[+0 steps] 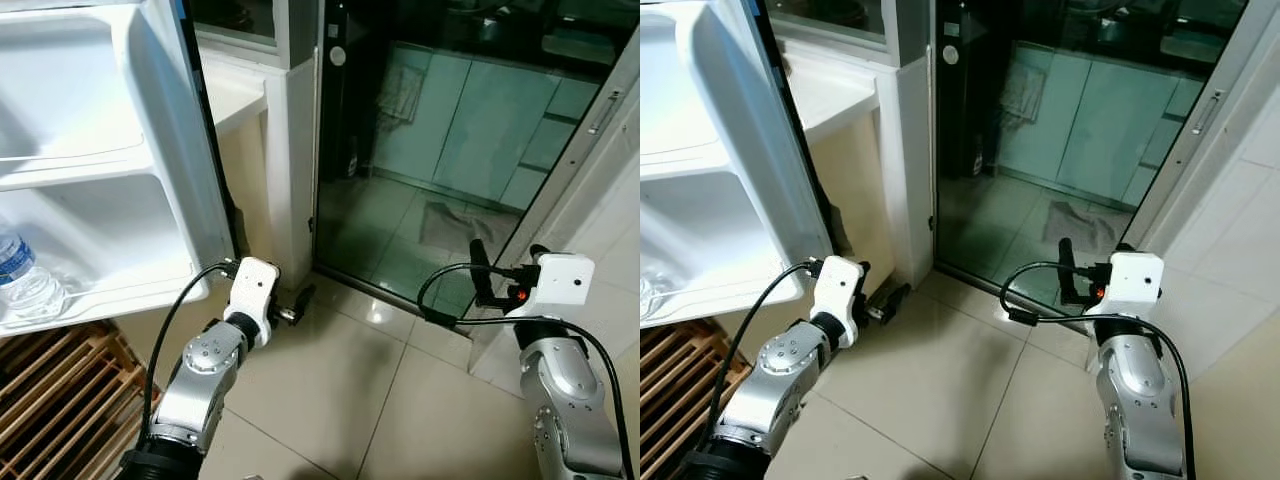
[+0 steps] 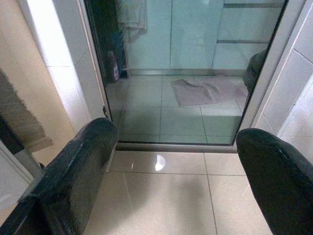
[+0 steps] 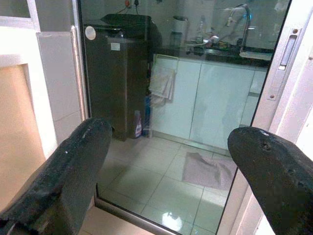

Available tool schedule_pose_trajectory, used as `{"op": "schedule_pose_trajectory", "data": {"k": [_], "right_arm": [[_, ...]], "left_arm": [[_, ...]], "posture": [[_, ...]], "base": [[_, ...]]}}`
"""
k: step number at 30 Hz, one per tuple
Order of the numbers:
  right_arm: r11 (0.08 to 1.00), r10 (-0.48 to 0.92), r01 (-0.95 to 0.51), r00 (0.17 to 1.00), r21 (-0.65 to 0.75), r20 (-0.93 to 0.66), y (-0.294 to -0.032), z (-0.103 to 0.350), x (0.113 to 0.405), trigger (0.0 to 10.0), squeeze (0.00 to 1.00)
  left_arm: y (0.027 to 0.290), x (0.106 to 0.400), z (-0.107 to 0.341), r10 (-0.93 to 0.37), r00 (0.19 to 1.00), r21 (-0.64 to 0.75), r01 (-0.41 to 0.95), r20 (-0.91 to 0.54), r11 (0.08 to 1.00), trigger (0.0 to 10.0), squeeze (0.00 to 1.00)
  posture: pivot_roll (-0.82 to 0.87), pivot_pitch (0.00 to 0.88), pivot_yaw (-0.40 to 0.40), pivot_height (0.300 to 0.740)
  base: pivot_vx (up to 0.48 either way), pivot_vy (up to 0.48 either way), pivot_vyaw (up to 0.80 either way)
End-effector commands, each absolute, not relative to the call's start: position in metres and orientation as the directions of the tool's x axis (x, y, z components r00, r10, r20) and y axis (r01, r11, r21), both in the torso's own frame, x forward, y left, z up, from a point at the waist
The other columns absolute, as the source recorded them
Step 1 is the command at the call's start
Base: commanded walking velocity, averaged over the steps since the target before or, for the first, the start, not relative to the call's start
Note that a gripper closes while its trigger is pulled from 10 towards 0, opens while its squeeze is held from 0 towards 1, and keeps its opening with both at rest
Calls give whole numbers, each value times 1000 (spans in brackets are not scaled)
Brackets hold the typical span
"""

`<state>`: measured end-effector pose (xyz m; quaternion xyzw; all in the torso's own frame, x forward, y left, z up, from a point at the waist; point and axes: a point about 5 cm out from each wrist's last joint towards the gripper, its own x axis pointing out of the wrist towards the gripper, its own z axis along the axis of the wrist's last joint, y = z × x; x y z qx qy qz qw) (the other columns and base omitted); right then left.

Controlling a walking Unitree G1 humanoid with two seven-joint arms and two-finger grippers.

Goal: Restocking fridge

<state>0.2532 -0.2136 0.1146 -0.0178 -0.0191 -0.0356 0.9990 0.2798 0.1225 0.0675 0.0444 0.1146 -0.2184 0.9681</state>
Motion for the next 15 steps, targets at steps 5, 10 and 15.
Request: {"op": "schedule_pose_trajectory", "data": {"k": [5,10,15], "right_arm": [[997,-73,74,997,-30,38,-214,115,254,10000,0],[992,-97,104,991,-70,88,-232,141,305,10000,0],[994,-74,82,991,-70,116,-214,139,278,10000,0]], "left_arm": [[122,282,73,-420,878,51,442,-229,896,10000,0],[179,261,29,-145,935,34,165,-324,986,10000,0],[157,274,89,-211,973,-21,210,-90,978,10000,0]], "posture": [[-160,0,10,740],[-89,14,-24,740],[-108,8,-10,740]], "base": [[0,0,0],[0,0,272],[0,0,0]]}}
